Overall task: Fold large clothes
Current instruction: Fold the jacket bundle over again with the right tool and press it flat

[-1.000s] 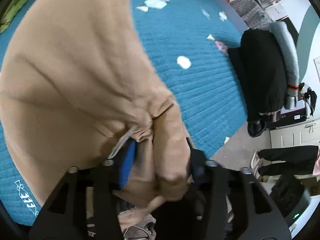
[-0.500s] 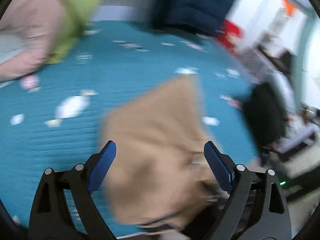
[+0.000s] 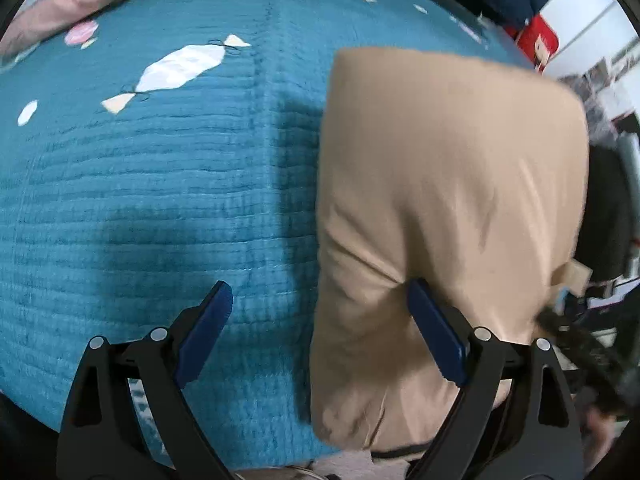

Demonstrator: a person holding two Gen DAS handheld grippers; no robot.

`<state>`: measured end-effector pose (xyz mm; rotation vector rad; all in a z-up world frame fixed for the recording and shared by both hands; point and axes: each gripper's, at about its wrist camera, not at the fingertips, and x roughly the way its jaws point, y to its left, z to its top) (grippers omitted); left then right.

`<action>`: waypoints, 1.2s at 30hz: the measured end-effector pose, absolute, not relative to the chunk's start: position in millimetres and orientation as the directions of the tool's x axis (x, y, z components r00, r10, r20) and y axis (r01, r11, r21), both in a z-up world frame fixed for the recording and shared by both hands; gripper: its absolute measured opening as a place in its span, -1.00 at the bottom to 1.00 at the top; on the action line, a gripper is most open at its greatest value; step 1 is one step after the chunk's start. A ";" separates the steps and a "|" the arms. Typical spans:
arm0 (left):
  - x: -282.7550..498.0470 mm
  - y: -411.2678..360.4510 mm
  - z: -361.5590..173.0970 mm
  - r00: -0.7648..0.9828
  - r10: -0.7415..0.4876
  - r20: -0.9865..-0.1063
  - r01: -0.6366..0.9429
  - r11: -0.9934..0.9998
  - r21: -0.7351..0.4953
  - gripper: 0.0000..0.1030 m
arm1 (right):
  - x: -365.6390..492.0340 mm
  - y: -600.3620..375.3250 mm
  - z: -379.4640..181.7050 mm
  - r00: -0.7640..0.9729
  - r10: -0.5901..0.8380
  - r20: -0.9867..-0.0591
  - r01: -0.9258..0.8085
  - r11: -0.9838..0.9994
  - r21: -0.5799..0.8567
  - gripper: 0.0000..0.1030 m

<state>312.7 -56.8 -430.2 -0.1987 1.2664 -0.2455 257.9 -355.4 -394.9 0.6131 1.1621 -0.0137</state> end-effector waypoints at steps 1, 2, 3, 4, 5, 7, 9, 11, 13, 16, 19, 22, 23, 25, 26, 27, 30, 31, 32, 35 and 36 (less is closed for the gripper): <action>313.9 -57.9 -430.1 0.281 -0.294 -0.913 0.075 0.956 -0.285 0.73 | 255.9 -360.4 -391.9 0.429 0.312 -0.848 0.332 0.818 0.469 -0.05; 315.3 -58.7 -429.0 0.280 -0.294 -0.914 0.078 0.956 -0.283 0.73 | 253.6 -365.7 -387.4 0.439 0.312 -0.843 0.345 0.807 0.479 0.02; 316.2 -61.3 -428.2 0.283 -0.289 -0.915 0.087 0.957 -0.275 0.73 | 252.4 -370.3 -380.7 0.442 0.288 -0.850 0.361 0.810 0.462 0.24; 315.8 -65.0 -425.9 0.294 -0.274 -0.916 0.109 0.961 -0.253 0.73 | 252.4 -374.3 -376.7 0.447 0.273 -0.852 0.365 0.814 0.452 0.49; 317.5 -69.0 -426.0 0.297 -0.266 -0.917 0.122 0.963 -0.239 0.73 | 254.0 -375.0 -371.3 0.455 0.269 -0.849 0.350 0.822 0.449 0.56; 316.3 -70.3 -425.5 0.296 -0.264 -0.918 0.132 0.963 -0.235 0.73 | 263.7 -373.4 -370.5 0.448 0.294 -0.845 0.308 0.836 0.454 0.63; 319.0 -64.3 -427.2 0.278 -0.292 -0.915 0.107 0.956 -0.273 0.73 | 276.9 -375.2 -386.8 0.396 0.337 -0.854 0.310 0.826 0.470 0.64; 321.6 -59.6 -427.9 0.264 -0.316 -0.911 0.089 0.949 -0.303 0.73 | 283.2 -378.5 -410.6 0.347 0.393 -0.852 0.349 0.788 0.506 0.64; 323.3 -57.6 -424.4 0.264 -0.321 -0.909 0.091 0.947 -0.308 0.73 | 282.1 -383.9 -429.0 0.330 0.463 -0.823 0.392 0.726 0.565 0.66; 323.5 -51.4 -417.6 0.267 -0.357 -0.895 0.091 0.934 -0.346 0.74 | 277.8 -384.9 -437.9 0.313 0.486 -0.816 0.428 0.695 0.578 0.67; 322.8 -44.3 -415.8 0.261 -0.416 -0.871 0.061 0.908 -0.416 0.74 | 263.0 -383.9 -448.6 0.289 0.548 -0.785 0.463 0.638 0.615 0.68; 322.8 -46.6 -426.8 0.223 -0.470 -0.854 0.032 0.879 -0.476 0.73 | 256.6 -378.8 -465.0 0.311 0.608 -0.730 0.462 0.575 0.675 0.82; 323.0 -51.1 -433.9 0.195 -0.484 -0.853 0.030 0.872 -0.488 0.73 | 255.1 -379.7 -468.0 0.338 0.618 -0.710 0.465 0.546 0.697 0.83; 322.2 -54.8 -436.8 0.189 -0.505 -0.842 0.018 0.859 -0.511 0.73 | 250.8 -381.5 -464.4 0.357 0.625 -0.694 0.472 0.520 0.712 0.77; 321.1 -57.3 -436.7 0.192 -0.501 -0.844 0.019 0.862 -0.507 0.73 | 252.2 -379.0 -460.7 0.373 0.671 -0.641 0.430 0.487 0.760 0.75; 321.3 -59.5 -437.7 0.190 -0.497 -0.846 0.024 0.864 -0.503 0.73 | 254.0 -374.3 -461.3 0.362 0.707 -0.607 0.411 0.463 0.785 0.72; 326.8 -68.4 -445.9 0.165 -0.500 -0.850 0.023 0.863 -0.504 0.73 | 259.8 -364.4 -471.7 0.335 0.666 -0.666 0.428 0.523 0.738 0.77; 328.9 -68.7 -447.7 0.164 -0.503 -0.849 0.016 0.862 -0.507 0.73 | 261.6 -363.9 -474.9 0.348 0.662 -0.664 0.438 0.511 0.740 0.76; 330.5 -68.2 -447.8 0.164 -0.505 -0.847 0.011 0.860 -0.510 0.73 | 262.0 -363.0 -474.9 0.361 0.657 -0.662 0.450 0.499 0.740 0.71; 332.8 -64.9 -442.1 0.180 -0.497 -0.849 0.018 0.864 -0.503 0.73 | 261.0 -359.2 -458.1 0.416 0.677 -0.606 0.375 0.480 0.793 -0.08; 335.1 -62.2 -440.8 0.184 -0.498 -0.848 0.020 0.864 -0.503 0.73 | 260.8 -359.3 -454.0 0.428 0.685 -0.589 0.355 0.472 0.807 -0.08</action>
